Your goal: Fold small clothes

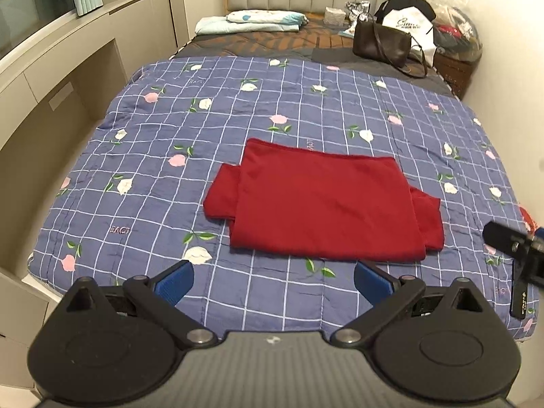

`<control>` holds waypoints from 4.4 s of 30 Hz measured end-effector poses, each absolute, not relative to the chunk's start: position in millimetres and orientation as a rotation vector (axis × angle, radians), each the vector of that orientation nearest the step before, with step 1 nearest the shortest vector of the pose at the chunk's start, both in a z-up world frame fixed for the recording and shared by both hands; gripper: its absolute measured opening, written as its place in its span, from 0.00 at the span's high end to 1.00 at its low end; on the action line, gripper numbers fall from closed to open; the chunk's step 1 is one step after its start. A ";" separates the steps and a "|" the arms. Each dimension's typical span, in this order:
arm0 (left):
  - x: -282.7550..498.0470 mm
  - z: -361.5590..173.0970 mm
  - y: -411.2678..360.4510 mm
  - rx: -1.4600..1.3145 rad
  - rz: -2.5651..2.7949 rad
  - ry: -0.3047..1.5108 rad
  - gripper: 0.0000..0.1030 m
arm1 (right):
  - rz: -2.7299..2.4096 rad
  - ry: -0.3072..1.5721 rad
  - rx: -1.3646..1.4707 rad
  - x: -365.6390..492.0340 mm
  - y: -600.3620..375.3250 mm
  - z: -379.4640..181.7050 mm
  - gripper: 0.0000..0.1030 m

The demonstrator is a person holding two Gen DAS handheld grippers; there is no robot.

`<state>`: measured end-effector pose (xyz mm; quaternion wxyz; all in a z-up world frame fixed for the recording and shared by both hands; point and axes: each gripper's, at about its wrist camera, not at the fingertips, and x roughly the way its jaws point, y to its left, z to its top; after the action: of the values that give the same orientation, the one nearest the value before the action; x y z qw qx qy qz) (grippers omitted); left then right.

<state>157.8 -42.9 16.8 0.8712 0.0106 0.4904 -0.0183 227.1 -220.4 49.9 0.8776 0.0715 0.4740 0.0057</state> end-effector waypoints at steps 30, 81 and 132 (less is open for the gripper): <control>162.5 -0.6 -135.5 0.042 0.200 1.138 0.01 | 0.042 1.066 0.117 276.8 -350.6 25.3 0.01; 323.5 -49.7 -20.9 0.097 -0.030 1.284 0.01 | -0.111 1.273 -0.002 367.8 -198.6 -24.8 0.01; 388.7 -158.9 14.1 0.185 0.087 1.541 0.01 | 0.100 1.509 -0.161 466.0 -139.5 -248.6 0.01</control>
<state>388.7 14.1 -158.9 0.7129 0.0836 0.6951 0.0391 466.0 -139.5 -248.6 0.7247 -0.0731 0.6837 0.0452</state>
